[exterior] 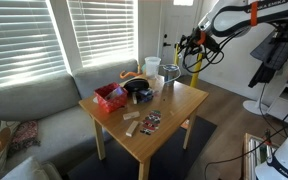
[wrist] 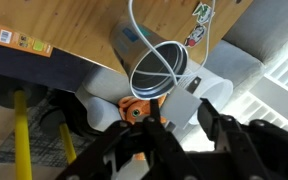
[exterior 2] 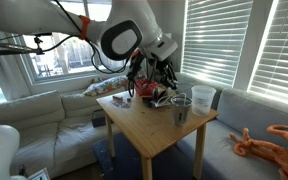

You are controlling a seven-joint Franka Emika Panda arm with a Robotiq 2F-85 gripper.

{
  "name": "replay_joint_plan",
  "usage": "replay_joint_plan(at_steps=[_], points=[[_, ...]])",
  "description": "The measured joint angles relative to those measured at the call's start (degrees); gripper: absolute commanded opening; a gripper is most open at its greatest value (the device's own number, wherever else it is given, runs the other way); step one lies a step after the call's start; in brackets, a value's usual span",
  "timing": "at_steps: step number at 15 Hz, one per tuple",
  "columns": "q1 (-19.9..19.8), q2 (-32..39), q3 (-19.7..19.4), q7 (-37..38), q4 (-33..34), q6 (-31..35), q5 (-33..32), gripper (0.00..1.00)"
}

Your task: Put the charger into the metal cup

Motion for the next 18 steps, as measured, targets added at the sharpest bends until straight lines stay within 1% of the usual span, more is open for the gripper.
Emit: replay_joint_plan(at_steps=[6,11,12,14,18], points=[[3.05,5.32,-1.92,1.11,0.04,5.40,4.23,0.18],[5.77,7.59,-3.43,0.36,0.05,11.48,10.03,0.18],[6.11,7.67,-3.50,0.28,0.05,12.38,10.72,0.43],[6.41,7.67,-3.50,0.26,-0.05,14.23,10.84,0.43],[6.43,7.67,-3.51,0.26,-0.08,14.63,10.84,0.43]])
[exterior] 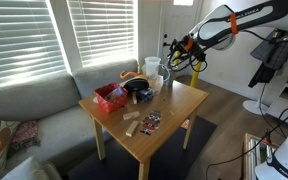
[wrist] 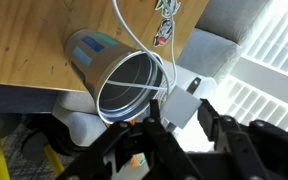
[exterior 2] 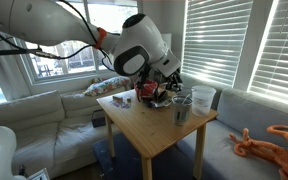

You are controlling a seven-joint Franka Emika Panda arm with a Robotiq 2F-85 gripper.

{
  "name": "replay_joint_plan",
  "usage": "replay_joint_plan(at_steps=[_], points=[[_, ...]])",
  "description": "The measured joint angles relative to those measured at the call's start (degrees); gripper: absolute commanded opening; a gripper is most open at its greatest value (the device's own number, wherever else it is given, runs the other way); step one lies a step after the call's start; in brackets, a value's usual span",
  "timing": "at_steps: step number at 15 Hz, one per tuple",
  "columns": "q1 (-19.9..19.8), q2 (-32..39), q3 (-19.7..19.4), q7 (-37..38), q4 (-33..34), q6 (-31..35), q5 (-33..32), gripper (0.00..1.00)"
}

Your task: Put the charger into the metal cup

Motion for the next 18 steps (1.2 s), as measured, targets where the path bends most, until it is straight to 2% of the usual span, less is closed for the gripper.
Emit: replay_joint_plan(at_steps=[2,3,11,18], points=[[0.00,0.00,0.00,0.00,-0.01,0.00,0.00,0.43],[0.00,0.00,-0.01,0.00,-0.01,0.01,0.00,0.18],[0.01,2.35,-0.17,0.00,-0.58,-2.62,-0.02,0.18],[0.02,4.58,-0.77,-0.01,-0.30,-2.02,-0.11,0.18]])
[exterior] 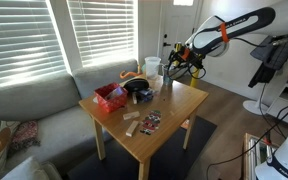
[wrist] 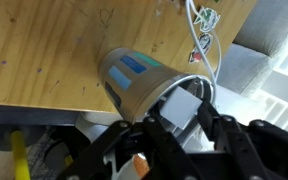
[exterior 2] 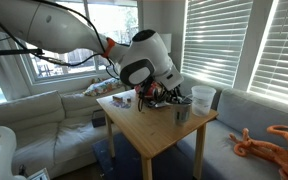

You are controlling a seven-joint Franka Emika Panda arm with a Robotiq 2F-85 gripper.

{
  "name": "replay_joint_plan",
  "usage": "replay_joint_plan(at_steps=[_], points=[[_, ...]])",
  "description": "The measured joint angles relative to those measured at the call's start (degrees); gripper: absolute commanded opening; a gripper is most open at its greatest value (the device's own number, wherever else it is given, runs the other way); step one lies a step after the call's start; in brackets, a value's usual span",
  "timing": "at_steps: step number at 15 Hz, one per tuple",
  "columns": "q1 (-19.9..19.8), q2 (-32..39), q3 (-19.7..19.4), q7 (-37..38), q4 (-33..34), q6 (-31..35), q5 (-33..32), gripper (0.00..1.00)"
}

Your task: Put the charger into the metal cup

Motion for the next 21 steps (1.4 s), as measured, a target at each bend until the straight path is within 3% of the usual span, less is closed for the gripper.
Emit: replay_joint_plan(at_steps=[2,3,4,6,9,11,21], points=[[0.09,0.05,0.00,-0.34,0.01,0.11,0.00,0.18],[0.15,0.09,0.00,-0.87,0.05,0.12,0.00,0.38],[0.17,0.11,0.00,-1.47,0.08,0.12,0.00,0.67],[0.19,0.12,0.00,-2.48,0.09,0.12,0.00,0.75],[0.21,0.12,0.00,-3.80,0.23,0.14,0.00,0.95],[0.21,0.12,0.00,-4.19,0.23,0.50,-0.20,1.00],[1.40,-0.47,0.06,-7.34,0.38,3.25,-0.14,1.00]])
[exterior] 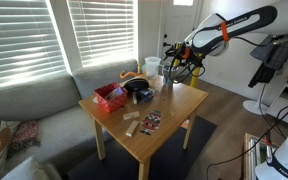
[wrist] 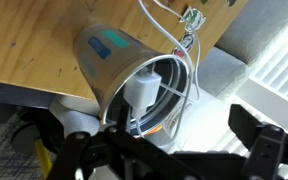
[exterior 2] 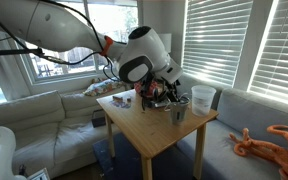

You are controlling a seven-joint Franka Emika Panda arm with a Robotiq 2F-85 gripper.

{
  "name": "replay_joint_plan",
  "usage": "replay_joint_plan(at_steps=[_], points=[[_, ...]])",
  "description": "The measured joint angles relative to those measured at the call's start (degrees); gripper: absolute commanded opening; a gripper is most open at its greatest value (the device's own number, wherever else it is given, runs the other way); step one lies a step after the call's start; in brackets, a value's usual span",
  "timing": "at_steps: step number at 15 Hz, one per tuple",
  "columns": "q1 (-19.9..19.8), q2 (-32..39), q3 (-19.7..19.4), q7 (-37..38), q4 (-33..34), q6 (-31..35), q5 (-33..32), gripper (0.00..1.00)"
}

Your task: Put the charger into the metal cup

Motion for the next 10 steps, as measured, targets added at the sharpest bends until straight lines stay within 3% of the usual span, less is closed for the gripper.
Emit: replay_joint_plan(at_steps=[7,10], points=[[1.38,-4.78,0.90,-5.28,-1.18,0.78,-0.29,1.00],[2.09,-11.03,2.17,-6.92,-4.25,-6.24,-0.99,1.00]])
